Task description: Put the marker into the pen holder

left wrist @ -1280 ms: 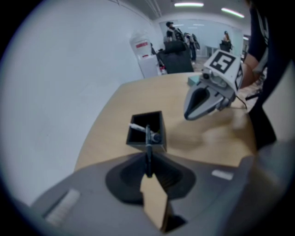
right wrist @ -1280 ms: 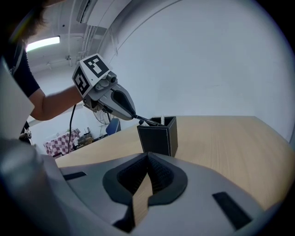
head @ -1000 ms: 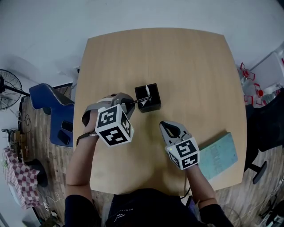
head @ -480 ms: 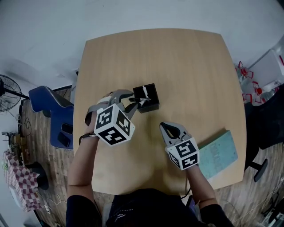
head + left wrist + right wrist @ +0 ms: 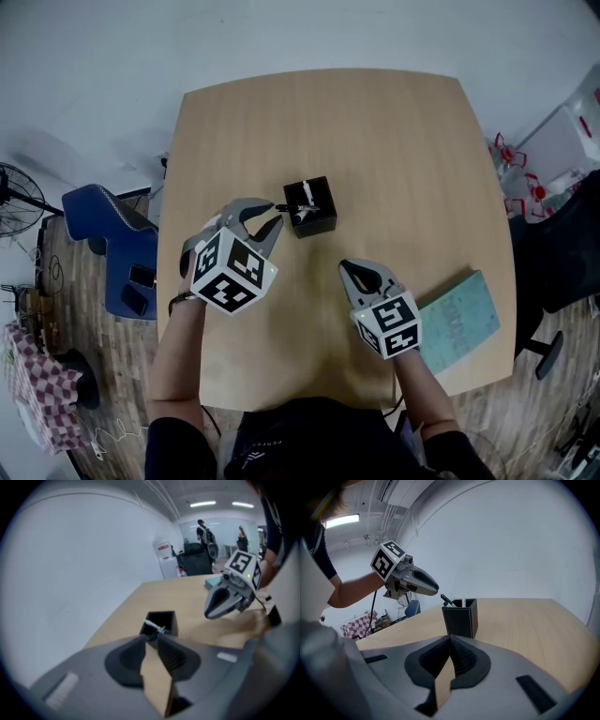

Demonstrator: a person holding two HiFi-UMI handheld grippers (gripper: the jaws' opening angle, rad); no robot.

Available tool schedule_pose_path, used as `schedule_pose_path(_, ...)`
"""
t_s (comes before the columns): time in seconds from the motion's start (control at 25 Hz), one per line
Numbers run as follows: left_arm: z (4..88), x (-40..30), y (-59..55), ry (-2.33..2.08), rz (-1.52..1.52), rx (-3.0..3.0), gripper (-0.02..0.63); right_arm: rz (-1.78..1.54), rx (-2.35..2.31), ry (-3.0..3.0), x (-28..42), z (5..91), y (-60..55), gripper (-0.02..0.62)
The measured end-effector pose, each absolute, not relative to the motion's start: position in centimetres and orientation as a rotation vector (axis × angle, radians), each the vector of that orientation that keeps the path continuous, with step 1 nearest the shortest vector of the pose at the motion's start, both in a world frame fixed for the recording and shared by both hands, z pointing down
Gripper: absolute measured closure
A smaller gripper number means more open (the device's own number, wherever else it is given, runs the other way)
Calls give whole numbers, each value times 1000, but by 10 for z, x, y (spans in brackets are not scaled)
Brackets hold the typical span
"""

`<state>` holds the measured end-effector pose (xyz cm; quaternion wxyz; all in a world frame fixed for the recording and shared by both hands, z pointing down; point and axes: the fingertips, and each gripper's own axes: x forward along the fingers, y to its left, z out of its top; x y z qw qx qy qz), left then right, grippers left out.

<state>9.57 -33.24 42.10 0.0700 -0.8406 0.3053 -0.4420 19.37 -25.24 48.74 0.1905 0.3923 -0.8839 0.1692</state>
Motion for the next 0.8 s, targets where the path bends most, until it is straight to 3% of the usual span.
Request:
schedule_pose_path(0.4, 412, 68, -311, 1247, -1058, -2723, 597, 412, 1188, -2454, 195, 468, -242, 594)
schedule_pose_path(0.8, 400, 27, -287, 1592, -749, -2765, 598, 362, 1294, -2430, 192, 447, -235, 594)
